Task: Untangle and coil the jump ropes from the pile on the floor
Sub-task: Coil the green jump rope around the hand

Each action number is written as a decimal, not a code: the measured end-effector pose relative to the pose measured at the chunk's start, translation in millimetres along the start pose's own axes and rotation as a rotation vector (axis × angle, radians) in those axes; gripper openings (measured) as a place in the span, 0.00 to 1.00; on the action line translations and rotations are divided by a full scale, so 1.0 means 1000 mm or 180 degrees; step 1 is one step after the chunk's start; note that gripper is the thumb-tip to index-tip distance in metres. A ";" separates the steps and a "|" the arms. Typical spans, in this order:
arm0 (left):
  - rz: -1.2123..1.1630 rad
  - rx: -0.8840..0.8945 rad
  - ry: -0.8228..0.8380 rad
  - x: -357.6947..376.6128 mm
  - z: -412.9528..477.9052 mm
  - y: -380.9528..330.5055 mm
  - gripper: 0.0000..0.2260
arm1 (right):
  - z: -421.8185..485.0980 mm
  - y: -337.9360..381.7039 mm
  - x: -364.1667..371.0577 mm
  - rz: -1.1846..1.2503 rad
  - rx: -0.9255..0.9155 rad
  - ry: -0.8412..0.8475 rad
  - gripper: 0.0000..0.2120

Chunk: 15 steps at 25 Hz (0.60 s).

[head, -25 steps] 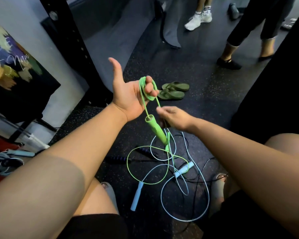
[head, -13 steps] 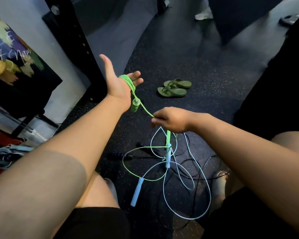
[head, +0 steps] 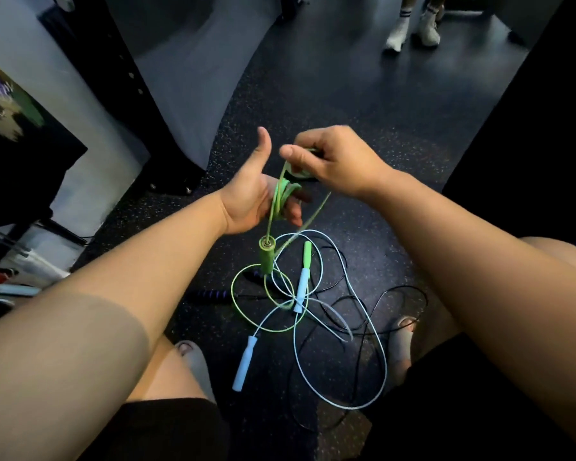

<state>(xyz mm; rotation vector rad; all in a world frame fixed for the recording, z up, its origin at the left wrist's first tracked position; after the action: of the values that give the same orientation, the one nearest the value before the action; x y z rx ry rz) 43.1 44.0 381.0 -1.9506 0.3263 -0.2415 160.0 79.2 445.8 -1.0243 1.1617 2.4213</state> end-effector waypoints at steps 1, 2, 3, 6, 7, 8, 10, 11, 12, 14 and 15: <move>-0.0058 0.0027 0.0161 0.008 -0.002 -0.001 0.53 | 0.000 -0.007 -0.003 -0.0001 0.0089 -0.0068 0.22; -0.0122 0.0052 0.0264 0.014 -0.006 -0.003 0.53 | -0.001 -0.014 -0.003 -0.0008 0.0186 -0.0118 0.23; -0.0205 0.0063 0.0293 0.017 -0.009 -0.007 0.52 | -0.002 -0.022 -0.002 0.0019 0.0308 -0.0141 0.24; -0.0489 0.0112 0.0177 0.015 -0.015 -0.018 0.48 | -0.009 -0.041 0.010 0.0366 0.0655 -0.0153 0.26; -0.0590 0.0151 0.0158 0.013 -0.016 -0.020 0.47 | -0.011 -0.046 0.017 0.0492 0.0745 -0.0147 0.27; -0.0700 0.0212 0.0125 0.011 -0.016 -0.022 0.45 | -0.013 -0.051 0.023 0.0583 0.0830 -0.0124 0.27; -0.1043 0.0379 -0.0025 0.004 -0.018 -0.028 0.43 | -0.018 -0.059 0.037 0.0772 0.1053 -0.0043 0.26; -0.1321 0.0475 -0.0153 -0.002 -0.019 -0.032 0.42 | -0.022 -0.064 0.045 0.0880 0.1195 0.0004 0.25; -0.1618 0.0576 -0.0291 -0.010 -0.019 -0.036 0.42 | -0.027 -0.068 0.054 0.0960 0.1327 0.0065 0.23; -0.2118 0.0785 -0.0518 -0.026 -0.021 -0.044 0.40 | -0.037 -0.072 0.069 0.1105 0.1498 0.0263 0.19; -0.2300 0.0895 -0.0649 -0.034 -0.022 -0.047 0.40 | -0.040 -0.070 0.074 0.1089 0.1505 0.0375 0.16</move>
<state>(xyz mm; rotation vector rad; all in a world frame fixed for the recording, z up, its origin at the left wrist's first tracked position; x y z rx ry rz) 9.9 53.5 431.8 -1.7239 -0.5361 -0.5168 161.8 89.7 336.7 -0.8781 1.9686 2.1583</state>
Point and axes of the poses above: each hand's wrist, its own z-axis towards the middle knuckle, its own x-axis out of the palm, y = z × x, the point moved 6 cm from there along z, towards the middle knuckle, and after that the axes turned 6 degrees about -y, right-handed, at the moved point
